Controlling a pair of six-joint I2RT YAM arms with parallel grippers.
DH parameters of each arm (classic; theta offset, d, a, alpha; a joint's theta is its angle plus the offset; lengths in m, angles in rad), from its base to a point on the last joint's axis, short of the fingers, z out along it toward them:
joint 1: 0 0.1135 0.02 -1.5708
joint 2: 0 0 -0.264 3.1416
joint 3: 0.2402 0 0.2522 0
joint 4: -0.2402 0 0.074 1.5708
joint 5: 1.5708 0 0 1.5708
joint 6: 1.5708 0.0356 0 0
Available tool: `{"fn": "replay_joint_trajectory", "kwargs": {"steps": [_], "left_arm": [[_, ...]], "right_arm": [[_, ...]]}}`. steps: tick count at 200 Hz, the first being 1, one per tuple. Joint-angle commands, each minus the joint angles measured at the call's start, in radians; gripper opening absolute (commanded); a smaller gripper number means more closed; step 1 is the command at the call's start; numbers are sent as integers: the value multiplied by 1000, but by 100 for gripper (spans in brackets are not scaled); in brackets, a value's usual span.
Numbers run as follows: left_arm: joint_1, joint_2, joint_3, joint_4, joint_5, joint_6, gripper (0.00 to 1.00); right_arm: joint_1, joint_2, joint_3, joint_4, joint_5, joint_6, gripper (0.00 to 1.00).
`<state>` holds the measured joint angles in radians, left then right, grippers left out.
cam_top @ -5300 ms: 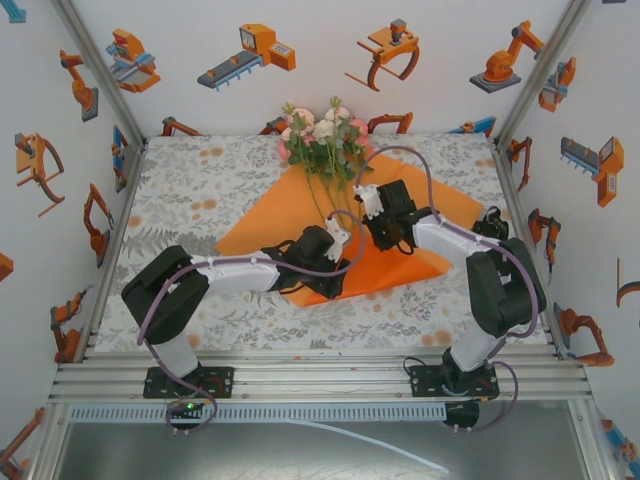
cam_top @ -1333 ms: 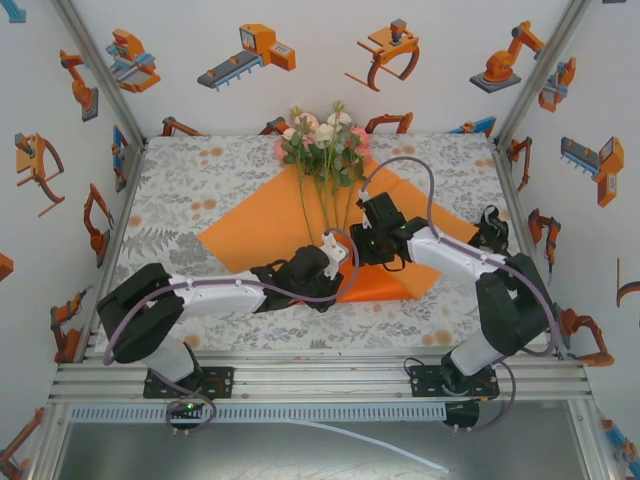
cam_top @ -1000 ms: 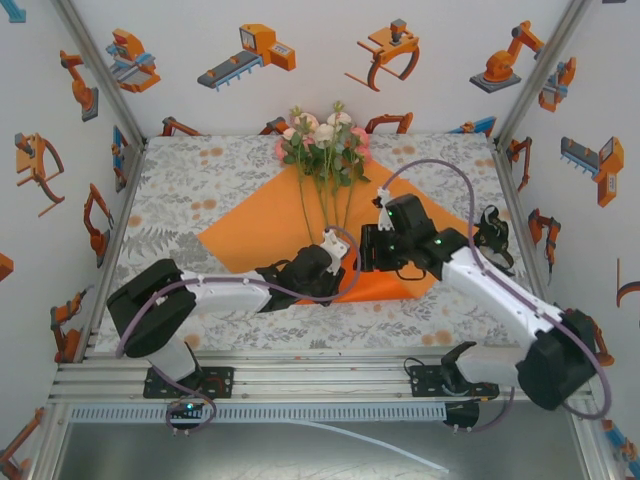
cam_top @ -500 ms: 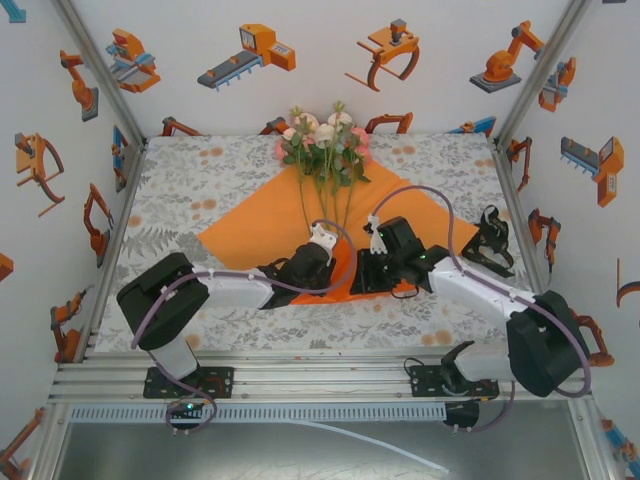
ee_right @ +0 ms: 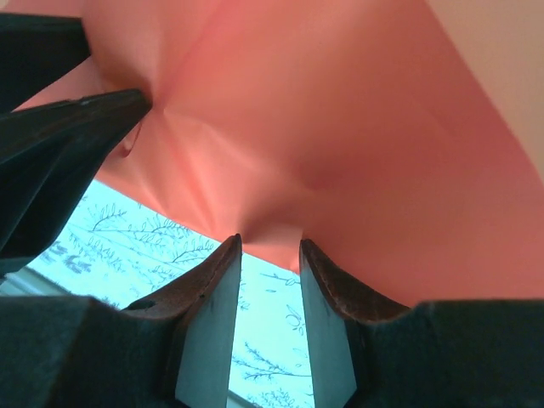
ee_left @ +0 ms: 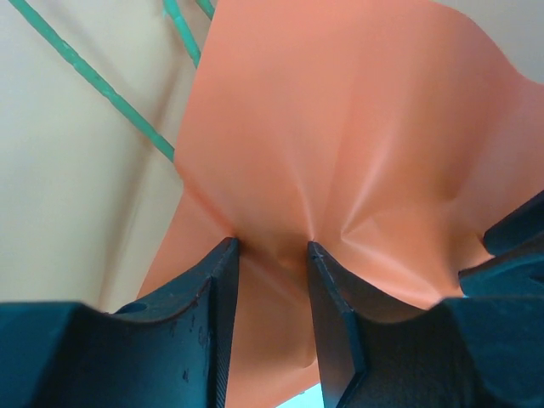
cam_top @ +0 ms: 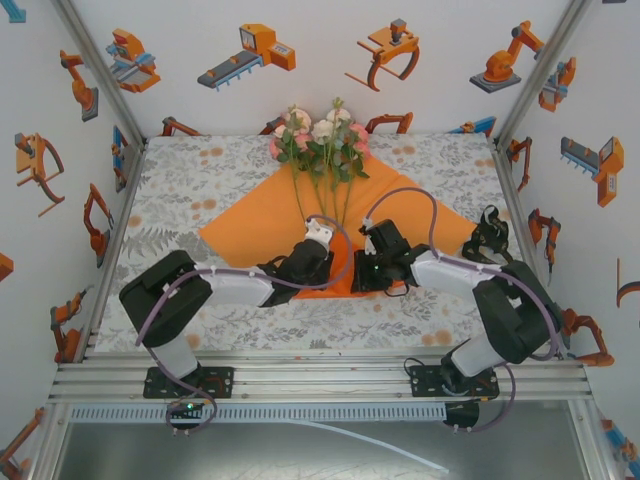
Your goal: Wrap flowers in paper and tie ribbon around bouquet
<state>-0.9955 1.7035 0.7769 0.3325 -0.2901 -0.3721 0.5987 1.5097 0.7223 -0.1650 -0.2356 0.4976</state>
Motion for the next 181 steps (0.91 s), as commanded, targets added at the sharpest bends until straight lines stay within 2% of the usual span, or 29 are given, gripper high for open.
{"fn": "replay_joint_trajectory", "kwargs": {"steps": [1, 34, 47, 62, 119, 149, 181], "left_arm": [[8, -89, -14, -40, 25, 44, 44], [1, -197, -12, -92, 141, 66, 48], [0, -197, -5, -107, 211, 63, 48], [-14, -174, -1, -122, 222, 54, 47], [-17, -133, -57, -96, 54, 1, 43], [-10, -134, -59, -101, 35, 10, 43], [3, -113, -68, -80, 19, 3, 43]], "right_arm": [[1, 28, 14, -9, 114, -15, 34], [1, 39, 29, -61, 134, -8, 34], [1, 29, 20, -62, 133, -10, 35], [1, 21, 16, -62, 129, -12, 35], [-39, -60, 33, -218, 177, 49, 39], [-91, -133, -9, -284, 224, 105, 39], [-163, -146, -52, -326, 271, 178, 39]]}}
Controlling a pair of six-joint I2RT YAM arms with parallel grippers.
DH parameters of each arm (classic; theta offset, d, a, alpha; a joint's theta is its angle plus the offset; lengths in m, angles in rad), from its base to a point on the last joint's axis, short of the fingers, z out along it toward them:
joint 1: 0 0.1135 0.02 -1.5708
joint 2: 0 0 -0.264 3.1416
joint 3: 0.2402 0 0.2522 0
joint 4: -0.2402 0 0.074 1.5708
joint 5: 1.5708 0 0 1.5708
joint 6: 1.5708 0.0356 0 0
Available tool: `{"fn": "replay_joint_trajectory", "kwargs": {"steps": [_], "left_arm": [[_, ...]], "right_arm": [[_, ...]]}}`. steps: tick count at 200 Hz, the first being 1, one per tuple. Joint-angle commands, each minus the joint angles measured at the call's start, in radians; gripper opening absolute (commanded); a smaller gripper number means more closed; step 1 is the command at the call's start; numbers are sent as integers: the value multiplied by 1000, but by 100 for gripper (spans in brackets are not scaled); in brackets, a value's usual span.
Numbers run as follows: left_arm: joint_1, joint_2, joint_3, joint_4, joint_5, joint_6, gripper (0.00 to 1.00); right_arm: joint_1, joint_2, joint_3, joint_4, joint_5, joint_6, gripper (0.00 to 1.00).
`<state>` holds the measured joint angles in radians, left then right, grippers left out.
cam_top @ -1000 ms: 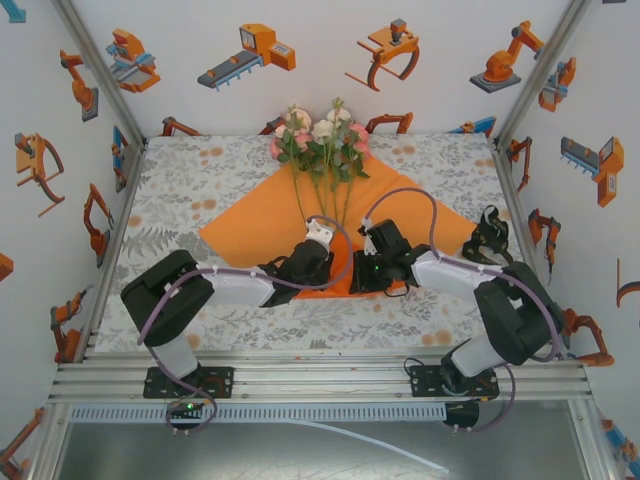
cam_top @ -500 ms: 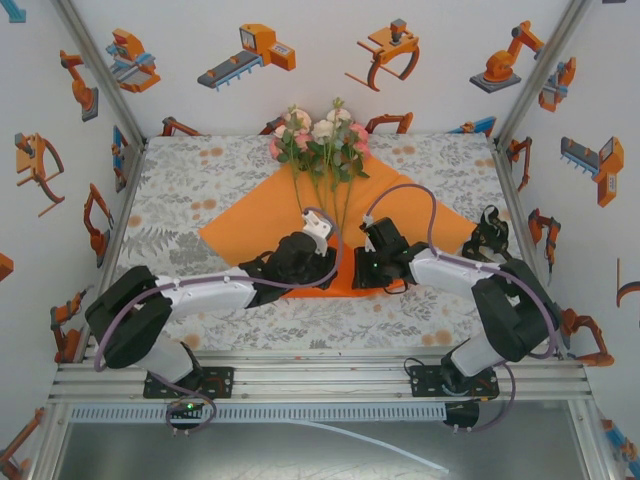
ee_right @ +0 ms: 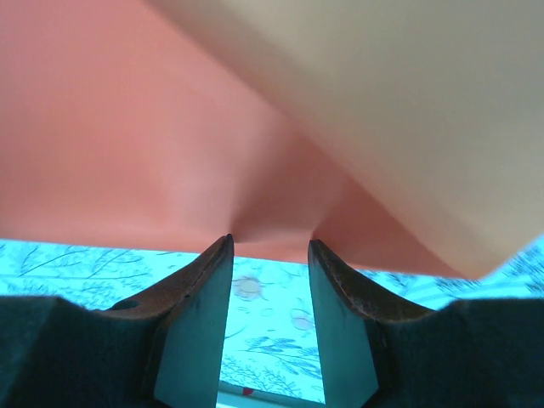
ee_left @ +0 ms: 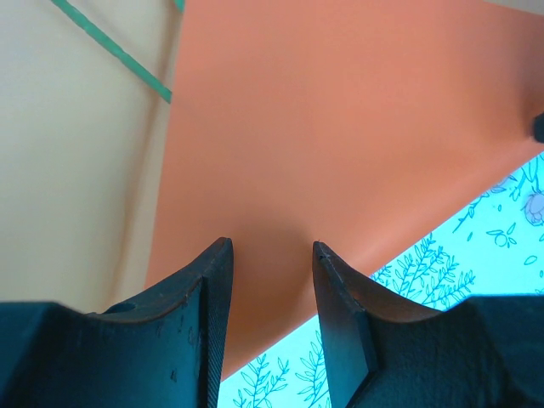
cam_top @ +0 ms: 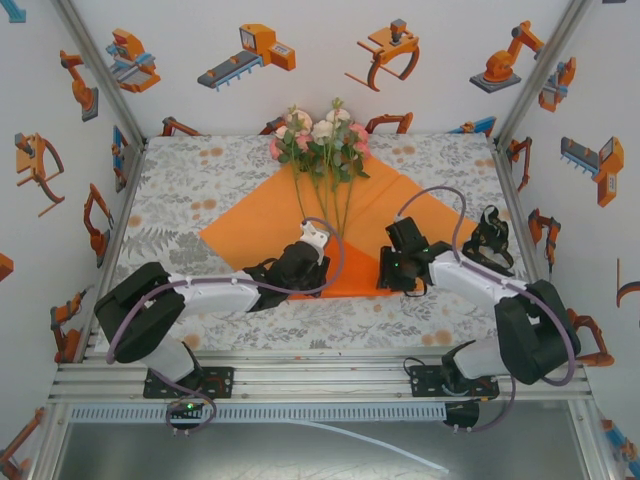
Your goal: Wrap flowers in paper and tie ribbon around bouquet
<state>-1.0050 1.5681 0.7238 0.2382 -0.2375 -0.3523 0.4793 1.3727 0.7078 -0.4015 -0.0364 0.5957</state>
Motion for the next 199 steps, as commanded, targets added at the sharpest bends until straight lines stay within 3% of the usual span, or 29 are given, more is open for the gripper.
{"fn": "replay_joint_trajectory", "kwargs": {"steps": [1, 46, 70, 91, 111, 129, 199], "left_arm": [[12, 23, -15, 15, -34, -17, 43], [29, 96, 7, 61, -5, -2, 43], [36, 135, 22, 83, 6, 4, 42], [39, 143, 32, 94, 9, 8, 42], [45, 150, 46, 93, 16, 15, 42], [51, 151, 57, 91, 20, 19, 42], [74, -29, 66, 16, -4, 12, 51]], "right_arm": [[-44, -9, -37, -91, 72, 81, 39], [-53, -73, 20, -114, 68, 44, 41], [-29, -155, 38, -49, -16, 12, 41], [49, -162, 84, 4, -103, -31, 41], [115, -107, 119, 117, -236, -44, 41], [148, -24, 147, 212, -264, -41, 41], [155, 274, 241, 299, -149, -62, 41]]}}
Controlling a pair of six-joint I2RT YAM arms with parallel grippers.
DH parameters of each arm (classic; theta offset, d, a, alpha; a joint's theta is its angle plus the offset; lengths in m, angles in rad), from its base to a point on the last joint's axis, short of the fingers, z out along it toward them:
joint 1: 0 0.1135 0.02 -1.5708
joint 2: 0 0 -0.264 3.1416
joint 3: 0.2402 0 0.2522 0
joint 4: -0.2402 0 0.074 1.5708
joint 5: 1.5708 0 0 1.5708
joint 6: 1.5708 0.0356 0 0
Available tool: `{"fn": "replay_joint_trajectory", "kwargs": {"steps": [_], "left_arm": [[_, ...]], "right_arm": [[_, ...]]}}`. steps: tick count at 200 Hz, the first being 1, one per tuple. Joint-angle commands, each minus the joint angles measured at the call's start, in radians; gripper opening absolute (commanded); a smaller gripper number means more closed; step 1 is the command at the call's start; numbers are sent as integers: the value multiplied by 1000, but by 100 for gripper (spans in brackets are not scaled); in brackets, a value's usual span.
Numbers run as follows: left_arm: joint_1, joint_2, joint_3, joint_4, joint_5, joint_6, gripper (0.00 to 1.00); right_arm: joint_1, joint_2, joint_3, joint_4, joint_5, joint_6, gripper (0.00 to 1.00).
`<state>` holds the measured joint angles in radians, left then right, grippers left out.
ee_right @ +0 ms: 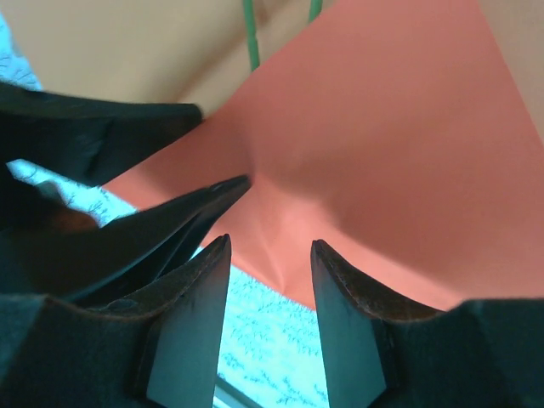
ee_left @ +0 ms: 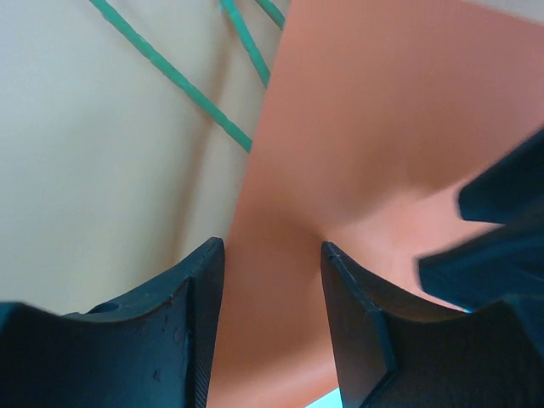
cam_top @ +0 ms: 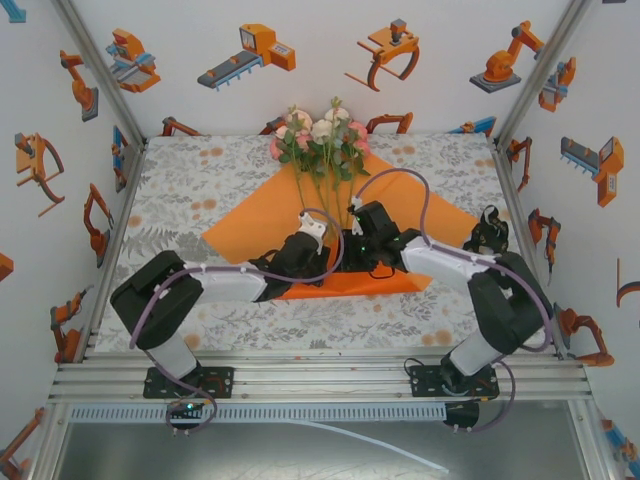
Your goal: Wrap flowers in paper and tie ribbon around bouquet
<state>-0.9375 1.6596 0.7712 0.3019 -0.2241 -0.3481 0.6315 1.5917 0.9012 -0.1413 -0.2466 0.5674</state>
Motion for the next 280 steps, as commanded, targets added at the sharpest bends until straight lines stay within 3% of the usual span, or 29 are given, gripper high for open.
{"fn": "replay_joint_trajectory", "kwargs": {"steps": [1, 19, 46, 89, 155, 192, 225, 255, 280], "left_arm": [[7, -126, 17, -50, -18, 8, 51], [5, -223, -20, -93, 2, 3, 53], [-4, -327, -75, -178, 123, 37, 57], [-60, -315, -106, -250, 199, 104, 60], [-70, -99, -5, -159, 101, 118, 60], [-64, -34, -14, -107, 10, 51, 53], [-63, -18, -40, -93, -42, -13, 45], [-63, -24, -58, -76, -51, -46, 44], [-63, -24, -62, -73, -58, -59, 44]], "right_arm": [[3, 55, 47, 39, 61, -34, 41], [2, 84, 50, 42, 116, -46, 41], [-2, 101, 55, 27, 201, -54, 41], [-20, 144, 74, 25, 224, -76, 42], [-23, 181, 112, 26, 198, -81, 43], [-24, 146, 133, 7, 161, -97, 45], [-24, -17, 142, -83, 134, -96, 45], [-13, -198, 20, -75, 53, -37, 44], [18, -232, -72, -89, 41, -56, 42]]}}
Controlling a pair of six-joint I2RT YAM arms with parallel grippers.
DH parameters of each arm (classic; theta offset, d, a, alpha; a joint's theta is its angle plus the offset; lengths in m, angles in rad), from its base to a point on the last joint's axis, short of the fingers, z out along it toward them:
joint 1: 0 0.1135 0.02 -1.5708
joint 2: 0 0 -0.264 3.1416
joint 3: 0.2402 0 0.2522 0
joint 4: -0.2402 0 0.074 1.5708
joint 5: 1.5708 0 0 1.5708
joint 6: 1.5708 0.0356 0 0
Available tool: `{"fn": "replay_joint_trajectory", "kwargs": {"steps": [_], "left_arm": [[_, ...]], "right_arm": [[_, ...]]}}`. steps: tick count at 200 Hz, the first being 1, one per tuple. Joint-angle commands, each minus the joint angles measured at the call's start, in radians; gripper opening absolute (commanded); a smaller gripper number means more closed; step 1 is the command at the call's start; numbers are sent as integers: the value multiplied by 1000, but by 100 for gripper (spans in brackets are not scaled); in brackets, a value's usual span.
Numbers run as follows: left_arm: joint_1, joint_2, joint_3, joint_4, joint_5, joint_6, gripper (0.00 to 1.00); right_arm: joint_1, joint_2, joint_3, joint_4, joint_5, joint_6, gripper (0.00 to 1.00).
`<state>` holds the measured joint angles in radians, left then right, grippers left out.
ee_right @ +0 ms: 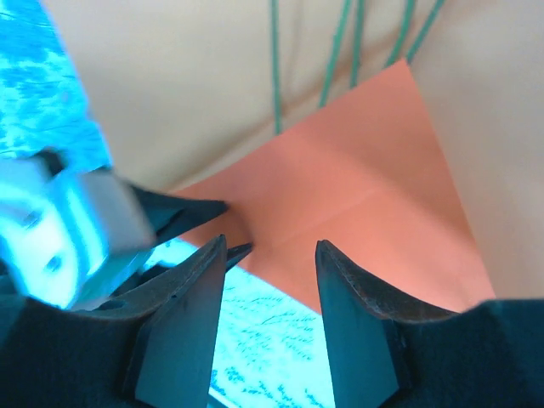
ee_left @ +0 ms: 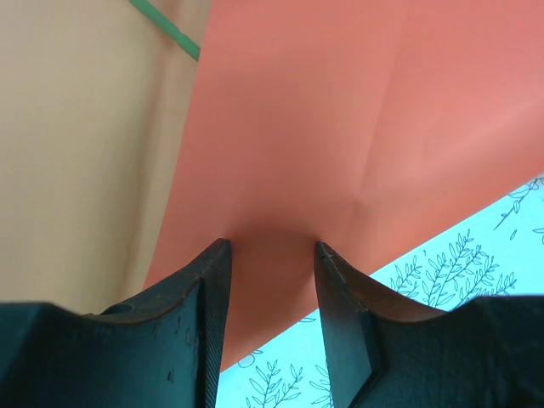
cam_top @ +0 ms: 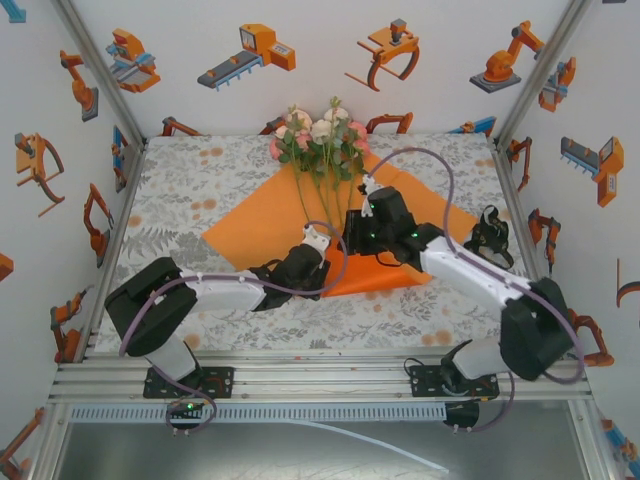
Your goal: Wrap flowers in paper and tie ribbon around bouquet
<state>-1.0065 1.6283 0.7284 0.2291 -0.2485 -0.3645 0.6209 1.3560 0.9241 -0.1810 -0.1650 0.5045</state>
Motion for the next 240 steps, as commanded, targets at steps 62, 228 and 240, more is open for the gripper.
{"fn": "replay_joint_trajectory", "kwargs": {"steps": [62, 228, 240], "left_arm": [[6, -22, -48, -30, -83, -96, 44], [38, -243, -94, -134, -190, -207, 45], [42, -238, -98, -131, -187, -216, 45]], "right_arm": [[-11, 100, -153, -142, 205, -5, 42], [84, -119, -61, -123, 146, -89, 44], [117, -45, -43, -57, 88, -92, 44]]}}
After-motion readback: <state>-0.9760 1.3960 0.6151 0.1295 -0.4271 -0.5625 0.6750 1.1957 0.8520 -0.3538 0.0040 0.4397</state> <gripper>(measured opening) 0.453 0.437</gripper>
